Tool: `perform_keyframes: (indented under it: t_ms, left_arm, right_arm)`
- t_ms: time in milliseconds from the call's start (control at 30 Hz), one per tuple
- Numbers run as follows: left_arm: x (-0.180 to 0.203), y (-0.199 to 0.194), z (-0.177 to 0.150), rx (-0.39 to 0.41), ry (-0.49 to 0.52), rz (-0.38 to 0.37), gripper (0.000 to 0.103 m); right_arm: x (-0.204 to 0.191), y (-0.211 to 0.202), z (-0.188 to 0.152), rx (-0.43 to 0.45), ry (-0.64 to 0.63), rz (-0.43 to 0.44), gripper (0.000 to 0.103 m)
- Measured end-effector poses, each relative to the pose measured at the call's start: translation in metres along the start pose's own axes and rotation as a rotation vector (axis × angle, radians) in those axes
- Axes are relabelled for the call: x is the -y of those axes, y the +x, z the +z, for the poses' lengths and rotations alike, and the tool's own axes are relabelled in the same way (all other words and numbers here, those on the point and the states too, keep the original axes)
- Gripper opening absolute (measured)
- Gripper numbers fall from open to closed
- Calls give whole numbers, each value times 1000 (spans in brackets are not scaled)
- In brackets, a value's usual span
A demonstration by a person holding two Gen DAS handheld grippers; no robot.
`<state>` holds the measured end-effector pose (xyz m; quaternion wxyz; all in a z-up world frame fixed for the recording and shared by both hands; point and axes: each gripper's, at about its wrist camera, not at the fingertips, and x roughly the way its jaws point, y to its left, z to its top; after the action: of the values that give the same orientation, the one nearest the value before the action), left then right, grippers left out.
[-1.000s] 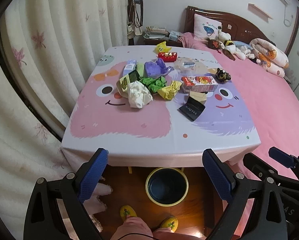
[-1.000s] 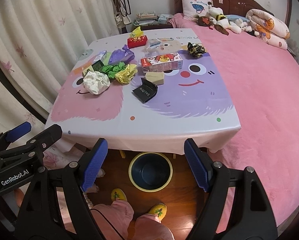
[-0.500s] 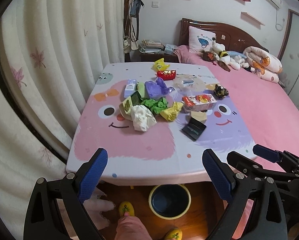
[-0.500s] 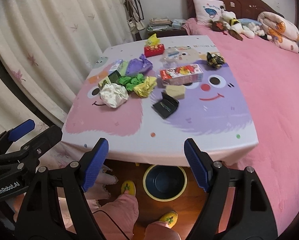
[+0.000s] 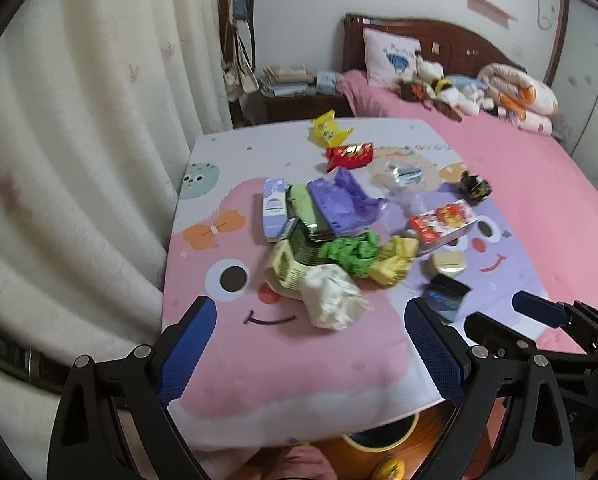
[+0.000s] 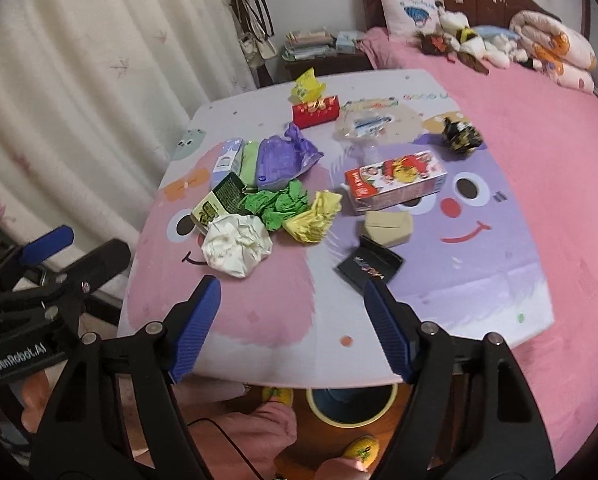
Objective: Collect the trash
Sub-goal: 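Grasp the green-and-cream cardboard box with the left gripper while the right grasps white crumpled tissue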
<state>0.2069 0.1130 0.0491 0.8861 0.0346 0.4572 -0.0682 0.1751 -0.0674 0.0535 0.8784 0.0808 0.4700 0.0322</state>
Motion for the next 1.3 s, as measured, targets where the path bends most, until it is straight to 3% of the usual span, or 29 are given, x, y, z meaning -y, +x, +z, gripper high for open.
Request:
perform_keyframes:
  t_ms: [400, 767, 833, 933, 1000, 1133, 1300]
  left_arm:
    - [-88, 121, 56, -177, 75, -35, 97]
    - [-98, 186, 71, -262, 91, -99, 97]
    - [-95, 196, 71, -285, 83, -120, 97]
    - [-85, 215, 71, -323, 90, -156, 96]
    - [-78, 227, 69, -343, 103, -170, 92]
    - [-68, 256, 63, -408, 114, -182, 76]
    - [-61, 285, 56, -476, 84, -217, 70]
  right_arm:
    - [-35, 137, 22, -151, 46, -8, 71]
    - [-66, 219, 23, -209, 17, -75, 70]
    - [-65, 227, 23, -219, 16, -89, 66]
    - [-59, 232, 19, -231, 35, -88, 52]
    - [-50, 233, 16, -246, 81, -50, 29]
    - [-33, 223, 11, -241, 125, -17, 27]
    - [-25, 196, 7, -215, 114, -21, 27]
